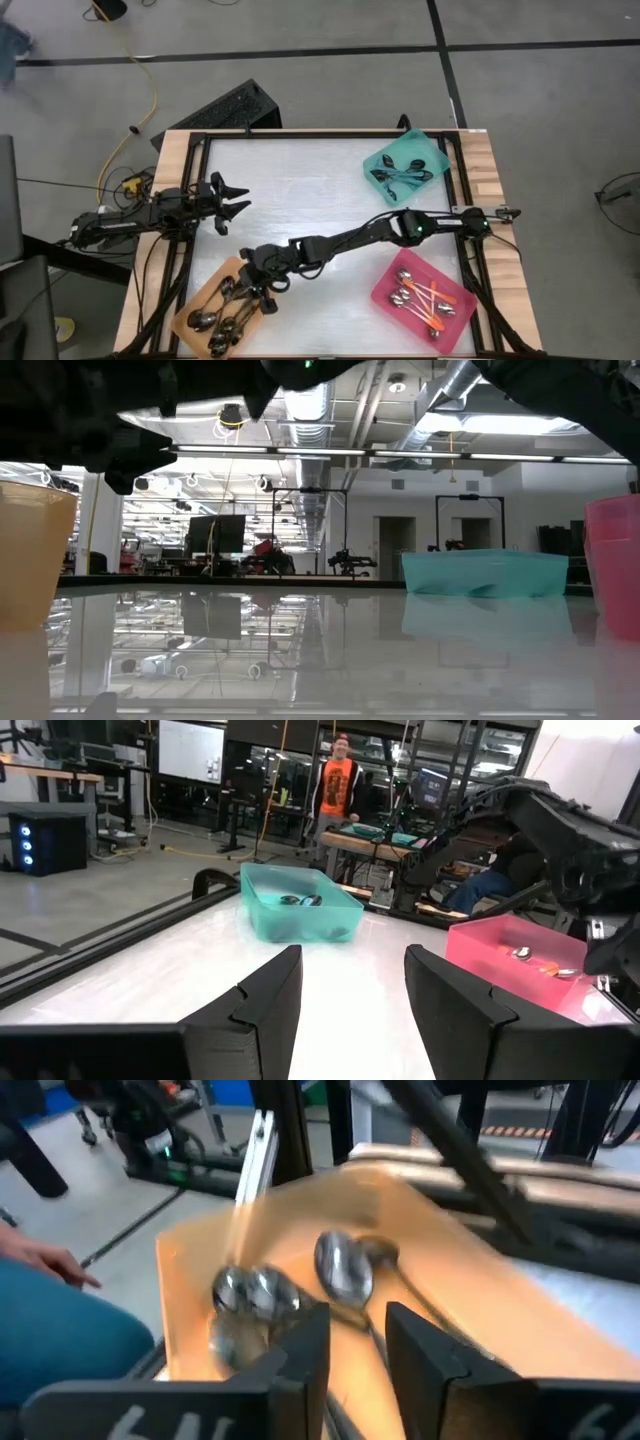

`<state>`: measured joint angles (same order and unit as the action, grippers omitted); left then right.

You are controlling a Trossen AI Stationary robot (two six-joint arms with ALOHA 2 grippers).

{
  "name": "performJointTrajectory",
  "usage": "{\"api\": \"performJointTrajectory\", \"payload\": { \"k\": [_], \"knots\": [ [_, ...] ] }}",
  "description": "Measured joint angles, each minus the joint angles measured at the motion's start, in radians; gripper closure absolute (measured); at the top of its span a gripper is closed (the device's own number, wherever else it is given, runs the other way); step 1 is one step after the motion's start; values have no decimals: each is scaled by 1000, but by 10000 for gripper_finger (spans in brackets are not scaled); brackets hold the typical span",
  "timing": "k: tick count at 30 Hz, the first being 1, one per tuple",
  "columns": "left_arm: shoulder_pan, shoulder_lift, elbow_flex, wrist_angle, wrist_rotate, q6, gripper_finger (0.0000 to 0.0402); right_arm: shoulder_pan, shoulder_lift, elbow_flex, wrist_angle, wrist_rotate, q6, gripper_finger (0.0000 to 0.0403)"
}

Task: Sort silverware by color (type)
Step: Return to Home Position

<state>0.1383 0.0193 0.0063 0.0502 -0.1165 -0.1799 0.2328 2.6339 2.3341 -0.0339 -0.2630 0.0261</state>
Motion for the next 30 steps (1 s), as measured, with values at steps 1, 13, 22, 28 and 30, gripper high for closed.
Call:
{"api": "performJointTrajectory", "payload": {
  "k": [1, 13, 22, 28, 30],
  "knots": [
    [0, 0, 0, 0, 0, 0, 237, -3, -9, 0, 1, 0, 0, 287],
    [0, 0, 0, 0, 0, 0, 237, -53, -322, 0, -340, 3, -60, 282],
    [0, 0, 0, 0, 0, 0, 237, -116, -557, 2, -728, 14, -225, 281],
    [0, 0, 0, 0, 0, 0, 237, -217, -718, 0, -973, 12, -239, 281],
    [0, 0, 0, 0, 0, 0, 237, -245, -767, 1, -1021, 0, -265, 281]
  ]
}}
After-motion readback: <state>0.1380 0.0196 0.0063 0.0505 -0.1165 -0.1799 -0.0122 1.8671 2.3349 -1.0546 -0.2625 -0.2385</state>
